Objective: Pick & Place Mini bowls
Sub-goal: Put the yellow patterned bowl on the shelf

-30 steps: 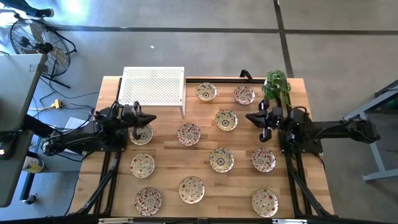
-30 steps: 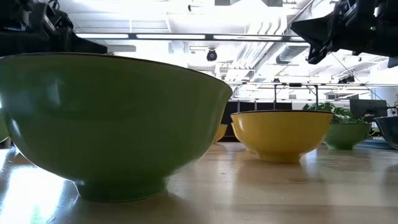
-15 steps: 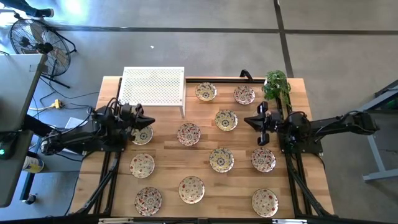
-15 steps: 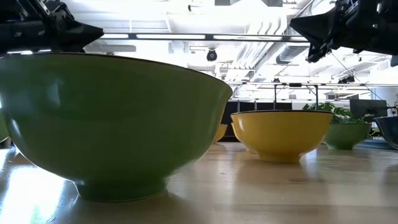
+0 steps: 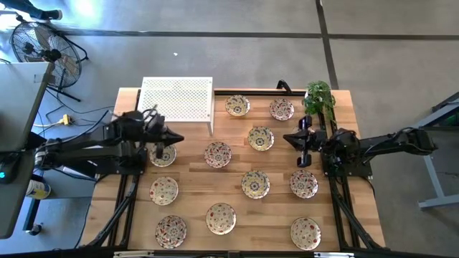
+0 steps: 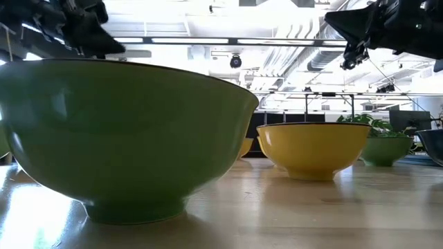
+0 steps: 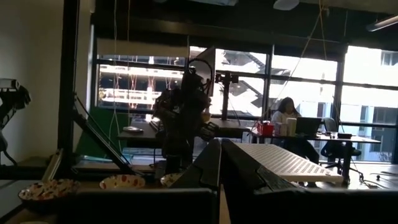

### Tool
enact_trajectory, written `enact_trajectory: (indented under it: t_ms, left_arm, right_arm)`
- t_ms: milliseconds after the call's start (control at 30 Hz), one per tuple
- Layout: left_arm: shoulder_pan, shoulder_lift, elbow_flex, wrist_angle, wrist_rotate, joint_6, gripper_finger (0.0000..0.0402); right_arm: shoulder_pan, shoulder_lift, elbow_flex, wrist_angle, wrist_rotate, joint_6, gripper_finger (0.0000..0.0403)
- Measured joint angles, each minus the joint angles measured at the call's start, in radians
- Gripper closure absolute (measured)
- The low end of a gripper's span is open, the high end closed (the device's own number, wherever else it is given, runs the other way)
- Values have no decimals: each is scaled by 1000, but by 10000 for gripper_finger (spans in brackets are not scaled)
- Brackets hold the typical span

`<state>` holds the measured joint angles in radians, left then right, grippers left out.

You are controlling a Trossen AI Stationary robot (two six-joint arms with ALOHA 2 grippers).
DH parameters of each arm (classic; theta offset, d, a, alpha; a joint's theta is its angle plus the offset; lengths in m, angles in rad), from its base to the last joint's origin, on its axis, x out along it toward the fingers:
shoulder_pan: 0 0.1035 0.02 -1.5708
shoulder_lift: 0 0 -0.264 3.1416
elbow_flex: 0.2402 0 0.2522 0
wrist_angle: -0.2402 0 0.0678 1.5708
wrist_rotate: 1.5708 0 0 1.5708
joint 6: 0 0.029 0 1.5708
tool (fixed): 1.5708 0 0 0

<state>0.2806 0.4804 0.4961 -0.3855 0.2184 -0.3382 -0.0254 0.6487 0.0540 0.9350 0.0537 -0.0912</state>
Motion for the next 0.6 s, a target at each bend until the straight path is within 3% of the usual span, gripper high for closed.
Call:
enact_trajectory:
  t_ms: [233, 600]
  left_arm:
    - [0, 160, 178, -354, -55, -79, 378]
    - [-1, 348, 252, -629, -79, -168, 224]
  right_arm:
    - [0, 0, 0, 7, 0, -16, 402]
    - [0, 0, 0, 6, 0, -22, 402]
